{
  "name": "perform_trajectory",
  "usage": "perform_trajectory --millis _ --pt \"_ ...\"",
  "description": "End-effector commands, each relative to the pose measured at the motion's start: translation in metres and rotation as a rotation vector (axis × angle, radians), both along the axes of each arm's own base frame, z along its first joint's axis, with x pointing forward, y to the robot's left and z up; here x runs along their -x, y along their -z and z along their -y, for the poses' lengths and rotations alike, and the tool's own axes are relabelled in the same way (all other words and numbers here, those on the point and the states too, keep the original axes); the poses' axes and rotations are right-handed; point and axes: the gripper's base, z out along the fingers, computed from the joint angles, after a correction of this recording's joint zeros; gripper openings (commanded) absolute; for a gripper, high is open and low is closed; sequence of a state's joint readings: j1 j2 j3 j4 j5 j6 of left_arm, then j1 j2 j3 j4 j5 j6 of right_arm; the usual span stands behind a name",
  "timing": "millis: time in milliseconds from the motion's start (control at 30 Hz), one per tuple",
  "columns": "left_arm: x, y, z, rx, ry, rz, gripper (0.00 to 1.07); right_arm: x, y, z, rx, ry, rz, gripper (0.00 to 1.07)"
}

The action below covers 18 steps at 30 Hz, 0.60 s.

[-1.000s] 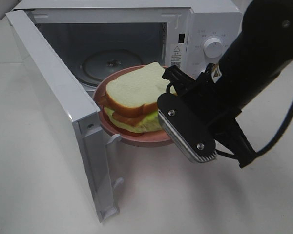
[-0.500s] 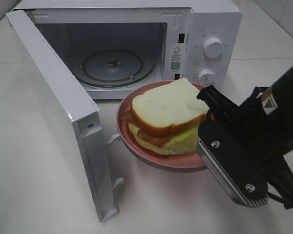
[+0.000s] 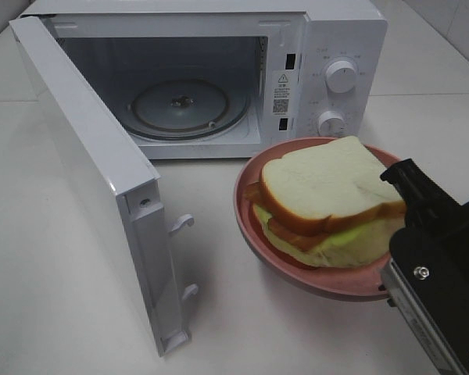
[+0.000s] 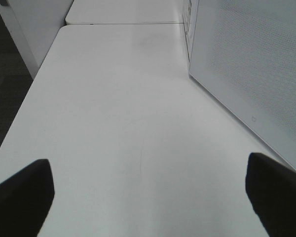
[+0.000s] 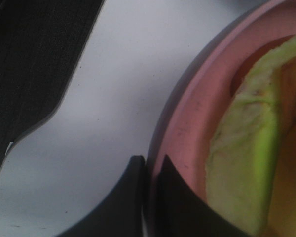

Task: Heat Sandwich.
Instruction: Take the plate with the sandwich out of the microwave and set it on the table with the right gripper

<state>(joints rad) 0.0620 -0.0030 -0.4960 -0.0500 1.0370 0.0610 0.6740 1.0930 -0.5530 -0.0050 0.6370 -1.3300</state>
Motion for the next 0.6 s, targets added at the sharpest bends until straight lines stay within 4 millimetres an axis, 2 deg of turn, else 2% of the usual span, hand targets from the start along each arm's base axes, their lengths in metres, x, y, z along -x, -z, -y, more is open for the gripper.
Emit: perform_trajectory --millis 33,367,500,600 --pt "0.003 0.000 0.001 0.005 -0.003 0.033 1.01 0.003 -0.002 0.007 0.000 0.063 0.030 0.00" --pt "0.003 0.000 0.001 0.005 -0.003 0.033 1.01 0.004 0.002 0.020 0.039 0.255 0.041 0.00" --pt "0.003 0.000 0.001 0.005 -0.003 0.033 1.01 0.002 0.002 0.025 0.023 0.459 0.043 0.00" --pt "0.003 0.000 0.001 0.005 -0.003 0.033 1.01 0.002 0.002 0.027 0.022 0.525 0.039 0.00"
